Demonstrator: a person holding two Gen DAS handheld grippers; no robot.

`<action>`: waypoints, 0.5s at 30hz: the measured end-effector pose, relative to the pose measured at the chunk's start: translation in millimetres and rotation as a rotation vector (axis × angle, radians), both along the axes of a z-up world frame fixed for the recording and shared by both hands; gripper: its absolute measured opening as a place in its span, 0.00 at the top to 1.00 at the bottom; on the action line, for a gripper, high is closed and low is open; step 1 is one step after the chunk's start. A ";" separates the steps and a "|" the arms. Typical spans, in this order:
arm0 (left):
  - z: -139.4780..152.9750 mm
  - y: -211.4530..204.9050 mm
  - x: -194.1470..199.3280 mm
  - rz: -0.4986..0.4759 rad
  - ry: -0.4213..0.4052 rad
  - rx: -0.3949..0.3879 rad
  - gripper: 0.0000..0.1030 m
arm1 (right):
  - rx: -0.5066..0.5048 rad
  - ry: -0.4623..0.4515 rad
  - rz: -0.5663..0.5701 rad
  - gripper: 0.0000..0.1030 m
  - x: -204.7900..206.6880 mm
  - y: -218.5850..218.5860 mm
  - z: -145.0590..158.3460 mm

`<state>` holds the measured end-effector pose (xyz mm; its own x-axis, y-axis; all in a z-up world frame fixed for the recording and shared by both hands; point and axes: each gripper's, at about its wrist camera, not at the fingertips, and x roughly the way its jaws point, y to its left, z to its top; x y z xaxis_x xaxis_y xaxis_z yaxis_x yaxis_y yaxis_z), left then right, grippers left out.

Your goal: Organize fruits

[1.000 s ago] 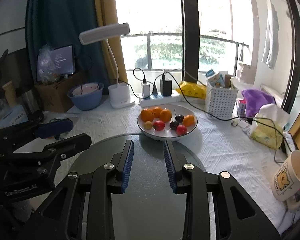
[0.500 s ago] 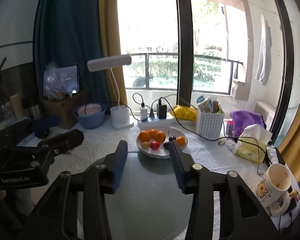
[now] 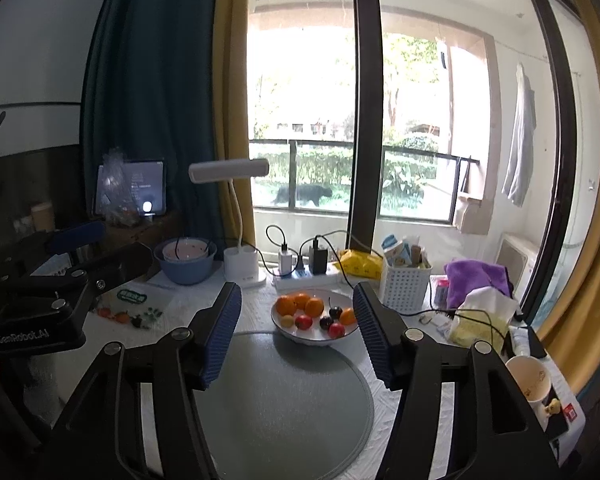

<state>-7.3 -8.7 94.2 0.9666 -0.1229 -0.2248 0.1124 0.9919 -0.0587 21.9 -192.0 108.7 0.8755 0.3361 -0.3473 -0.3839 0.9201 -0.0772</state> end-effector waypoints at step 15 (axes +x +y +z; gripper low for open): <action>0.1 2.6 -2.3 0.041 -0.007 0.003 0.11 | -0.001 -0.003 -0.012 0.38 -5.0 -3.3 3.6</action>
<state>-9.6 -6.1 94.3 0.9725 -0.0821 -0.2181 0.0717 0.9959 -0.0552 16.9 -195.3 112.2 0.8805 0.3252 -0.3450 -0.3727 0.9245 -0.0797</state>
